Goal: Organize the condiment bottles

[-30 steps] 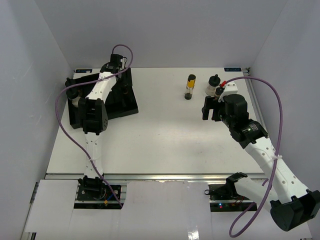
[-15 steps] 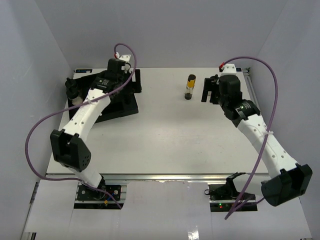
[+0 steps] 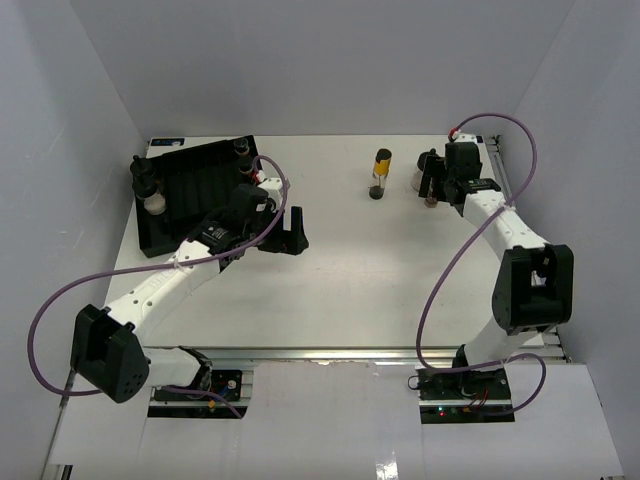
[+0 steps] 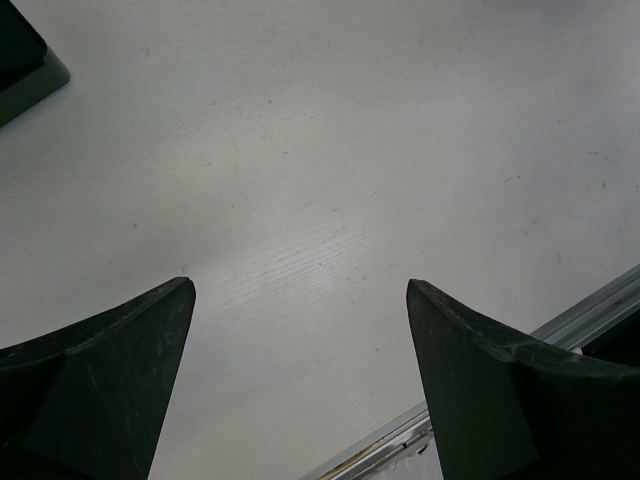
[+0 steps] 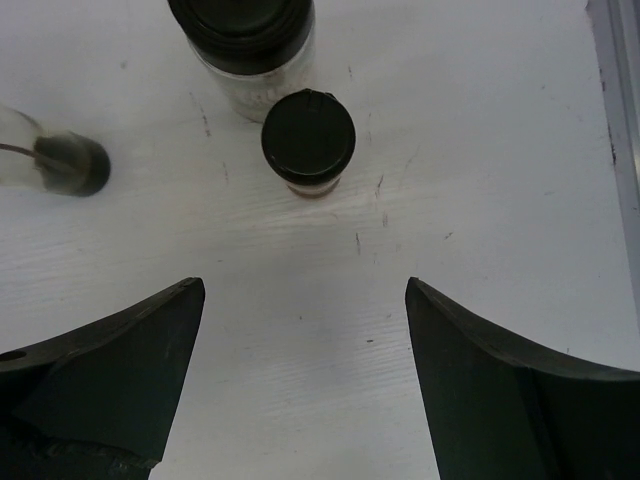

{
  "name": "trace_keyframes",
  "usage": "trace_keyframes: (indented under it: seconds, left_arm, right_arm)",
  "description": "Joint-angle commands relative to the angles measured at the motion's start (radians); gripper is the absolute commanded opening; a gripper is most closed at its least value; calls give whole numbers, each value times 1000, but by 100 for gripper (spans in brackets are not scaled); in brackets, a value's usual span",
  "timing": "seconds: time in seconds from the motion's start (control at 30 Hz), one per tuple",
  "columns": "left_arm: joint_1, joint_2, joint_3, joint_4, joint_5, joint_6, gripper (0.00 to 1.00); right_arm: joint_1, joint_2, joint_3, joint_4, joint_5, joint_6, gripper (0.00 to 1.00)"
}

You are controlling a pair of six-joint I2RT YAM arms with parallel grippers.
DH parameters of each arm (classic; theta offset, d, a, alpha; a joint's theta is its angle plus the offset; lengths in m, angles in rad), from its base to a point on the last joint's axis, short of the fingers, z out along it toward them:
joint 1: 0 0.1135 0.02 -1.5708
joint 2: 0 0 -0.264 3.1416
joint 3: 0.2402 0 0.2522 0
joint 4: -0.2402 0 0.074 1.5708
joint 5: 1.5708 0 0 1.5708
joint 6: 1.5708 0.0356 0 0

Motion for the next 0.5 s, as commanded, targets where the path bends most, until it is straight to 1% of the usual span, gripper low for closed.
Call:
trace_keyframes:
  seconds: [0.0, 0.13, 0.27, 0.47]
  left_arm:
    - [-12, -79, 12, 62, 3, -8, 98]
    - [-11, -85, 12, 63, 6, -12, 98]
    - [-11, -89, 10, 59, -3, -9, 98]
    - [-11, -97, 8, 46, -33, -1, 98]
  right_arm:
    - [-48, 104, 53, 114, -54, -55, 85]
    - [-79, 168, 67, 147, -76, -80, 82]
    - [-96, 195, 54, 222, -114, -100, 80]
    - [-97, 273, 136, 233, -149, -136, 77]
